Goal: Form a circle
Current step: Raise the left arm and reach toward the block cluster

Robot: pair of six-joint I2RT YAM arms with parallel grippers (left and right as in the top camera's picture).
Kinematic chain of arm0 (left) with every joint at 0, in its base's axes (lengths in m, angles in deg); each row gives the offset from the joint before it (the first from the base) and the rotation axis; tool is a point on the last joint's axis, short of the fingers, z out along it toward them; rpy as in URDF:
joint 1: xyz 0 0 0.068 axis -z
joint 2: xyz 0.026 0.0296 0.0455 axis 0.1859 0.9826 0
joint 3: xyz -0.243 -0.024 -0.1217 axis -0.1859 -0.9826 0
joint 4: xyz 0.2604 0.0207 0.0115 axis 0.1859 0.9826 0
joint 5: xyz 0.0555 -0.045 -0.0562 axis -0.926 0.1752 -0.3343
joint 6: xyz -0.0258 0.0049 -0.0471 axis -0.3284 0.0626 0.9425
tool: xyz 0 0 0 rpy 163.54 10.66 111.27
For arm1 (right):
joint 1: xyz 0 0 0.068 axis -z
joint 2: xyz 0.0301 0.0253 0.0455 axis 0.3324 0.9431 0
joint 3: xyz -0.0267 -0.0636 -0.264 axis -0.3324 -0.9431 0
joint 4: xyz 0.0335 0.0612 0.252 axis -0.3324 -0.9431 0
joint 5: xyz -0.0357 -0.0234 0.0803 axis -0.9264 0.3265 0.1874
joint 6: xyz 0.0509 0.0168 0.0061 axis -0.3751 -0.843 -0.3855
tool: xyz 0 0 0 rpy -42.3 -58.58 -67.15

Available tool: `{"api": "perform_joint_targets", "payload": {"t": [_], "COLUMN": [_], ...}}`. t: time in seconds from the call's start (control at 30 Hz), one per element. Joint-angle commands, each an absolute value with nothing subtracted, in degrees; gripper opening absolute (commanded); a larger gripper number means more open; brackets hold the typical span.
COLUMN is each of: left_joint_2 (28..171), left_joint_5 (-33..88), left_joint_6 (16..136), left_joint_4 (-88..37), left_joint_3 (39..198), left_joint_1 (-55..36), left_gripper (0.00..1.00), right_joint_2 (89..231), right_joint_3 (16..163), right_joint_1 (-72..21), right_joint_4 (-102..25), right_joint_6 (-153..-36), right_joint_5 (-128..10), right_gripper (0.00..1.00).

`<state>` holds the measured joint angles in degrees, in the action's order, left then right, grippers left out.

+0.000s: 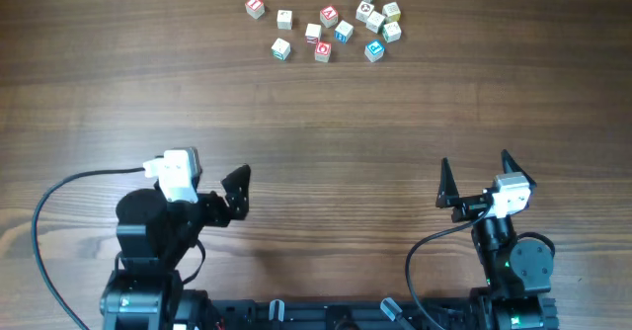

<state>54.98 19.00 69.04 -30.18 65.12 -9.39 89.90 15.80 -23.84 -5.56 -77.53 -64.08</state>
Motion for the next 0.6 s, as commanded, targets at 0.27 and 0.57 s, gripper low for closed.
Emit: {"api": "perform_joint_targets", "payload": {"t": [0.27,0.57], "left_joint_2": [55.68,63.49], "left_joint_5": [35.26,29.06], "left_joint_6": [69.13,69.33], "left_joint_4": [-24.37,-24.26], "left_joint_3": [67.15,68.99], "left_joint_1": [-9.83,-9.83], "left_gripper": [1.00,1.00], "right_joint_2": [89.71,89.71], "right_joint_3": [15.74,15.74], "right_joint_1": [-24.06,-24.06], "right_joint_4": [-5.48,-5.48], "right_joint_6": [-76.50,-76.52], "right_joint_5": [-63.36,-63.36], "right_gripper": [1.00,1.00]}}
